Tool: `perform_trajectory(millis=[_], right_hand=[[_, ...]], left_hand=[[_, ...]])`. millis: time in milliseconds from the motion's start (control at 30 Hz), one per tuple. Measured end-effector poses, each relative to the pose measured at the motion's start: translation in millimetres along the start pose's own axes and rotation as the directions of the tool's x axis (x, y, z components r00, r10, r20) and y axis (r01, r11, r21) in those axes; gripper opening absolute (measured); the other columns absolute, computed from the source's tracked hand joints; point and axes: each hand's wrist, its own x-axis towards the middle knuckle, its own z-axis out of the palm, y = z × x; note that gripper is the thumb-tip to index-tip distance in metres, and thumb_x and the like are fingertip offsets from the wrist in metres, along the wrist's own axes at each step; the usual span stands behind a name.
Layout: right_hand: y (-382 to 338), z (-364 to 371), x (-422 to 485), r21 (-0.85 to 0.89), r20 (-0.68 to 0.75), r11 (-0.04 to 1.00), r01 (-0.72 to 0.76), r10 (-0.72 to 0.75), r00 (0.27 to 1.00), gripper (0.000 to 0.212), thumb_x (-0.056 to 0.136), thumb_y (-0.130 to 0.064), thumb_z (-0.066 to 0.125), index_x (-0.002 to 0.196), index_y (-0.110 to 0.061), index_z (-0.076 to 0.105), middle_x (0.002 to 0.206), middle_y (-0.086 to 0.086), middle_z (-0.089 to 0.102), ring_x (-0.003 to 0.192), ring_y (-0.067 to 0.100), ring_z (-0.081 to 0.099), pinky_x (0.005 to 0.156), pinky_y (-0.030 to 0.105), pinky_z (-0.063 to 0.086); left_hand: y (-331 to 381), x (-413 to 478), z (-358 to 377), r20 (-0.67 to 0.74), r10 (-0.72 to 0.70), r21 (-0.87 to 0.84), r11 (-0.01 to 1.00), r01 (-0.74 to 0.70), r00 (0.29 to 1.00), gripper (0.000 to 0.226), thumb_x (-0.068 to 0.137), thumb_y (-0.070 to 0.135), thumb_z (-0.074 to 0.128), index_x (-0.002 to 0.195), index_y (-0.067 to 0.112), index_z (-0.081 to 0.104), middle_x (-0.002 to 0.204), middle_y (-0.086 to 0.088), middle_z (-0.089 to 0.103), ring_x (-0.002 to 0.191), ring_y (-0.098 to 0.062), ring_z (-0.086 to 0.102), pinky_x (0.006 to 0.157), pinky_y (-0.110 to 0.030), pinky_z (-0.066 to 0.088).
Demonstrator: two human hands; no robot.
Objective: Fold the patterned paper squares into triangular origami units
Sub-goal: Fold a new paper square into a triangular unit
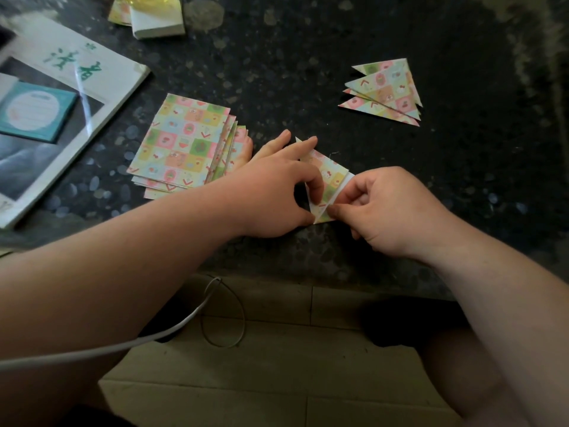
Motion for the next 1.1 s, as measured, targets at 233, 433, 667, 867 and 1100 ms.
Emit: perform_trajectory(millis=[233, 433, 667, 867, 1100], right_hand=[[1.1, 0.9, 0.4, -0.013, -0.026, 1.000, -0.002, 0.002, 1.000, 0.015, 0.092, -0.030, 0.076, 0.078, -0.026, 0.072, 0.059, -0.010, 0.070, 0.051, 0.003, 0.063, 0.059, 0.027, 0.049], [-1.9, 2.2, -0.9, -0.014, -0.034, 1.000, -0.021, 0.020, 0.999, 0.014, 0.093, -0.030, 0.075, 0.079, -0.026, 0.071, 0.065, -0.006, 0.070, 0.060, 0.008, 0.065, 0.061, 0.028, 0.049], [-4.5, -0.4, -0.7, 0.004, -0.014, 0.997, -0.073, 0.073, 0.997, 0.019, 0.094, -0.031, 0.075, 0.076, -0.023, 0.072, 0.058, -0.010, 0.070, 0.041, 0.003, 0.060, 0.052, 0.026, 0.048], [-3.8, -1.9, -2.1, 0.014, 0.006, 0.997, -0.076, 0.076, 0.997, 0.020, 0.097, -0.025, 0.071, 0.077, -0.021, 0.074, 0.060, -0.007, 0.072, 0.038, 0.005, 0.058, 0.042, 0.020, 0.044], [-5.3, -0.5, -1.2, -0.012, -0.045, 0.998, -0.057, 0.057, 0.997, 0.023, 0.092, -0.028, 0.076, 0.071, -0.020, 0.075, 0.060, -0.005, 0.070, 0.058, 0.010, 0.065, 0.063, 0.032, 0.055]], left_hand=[[0.8, -0.3, 0.4, -0.015, -0.009, -0.013, 1.000, 0.009, 1.000, 0.021, 0.087, 0.043, 0.073, 0.085, 0.047, 0.053, 0.169, 0.019, 0.002, 0.156, -0.014, -0.011, 0.120, -0.056, -0.014], [0.7, -0.4, -0.7, -0.005, -0.008, -0.003, 1.000, 0.008, 1.000, 0.023, 0.088, 0.044, 0.073, 0.083, 0.047, 0.051, 0.169, 0.018, 0.001, 0.156, -0.015, -0.012, 0.121, -0.058, -0.013], [0.6, 0.1, -0.9, 0.002, -0.005, 0.001, 1.000, 0.005, 1.000, 0.021, 0.088, 0.046, 0.072, 0.083, 0.048, 0.052, 0.169, 0.019, 0.000, 0.156, -0.015, -0.012, 0.120, -0.057, -0.013], [0.8, 0.4, -1.1, 0.010, -0.008, 0.005, 1.000, 0.008, 1.000, 0.020, 0.089, 0.045, 0.071, 0.085, 0.048, 0.052, 0.169, 0.018, -0.001, 0.156, -0.016, -0.013, 0.119, -0.057, -0.014], [0.9, 0.1, -1.9, 0.018, -0.006, 0.006, 1.000, 0.006, 1.000, 0.021, 0.089, 0.045, 0.071, 0.084, 0.048, 0.051, 0.169, 0.018, -0.001, 0.156, -0.017, -0.014, 0.119, -0.058, -0.014]])
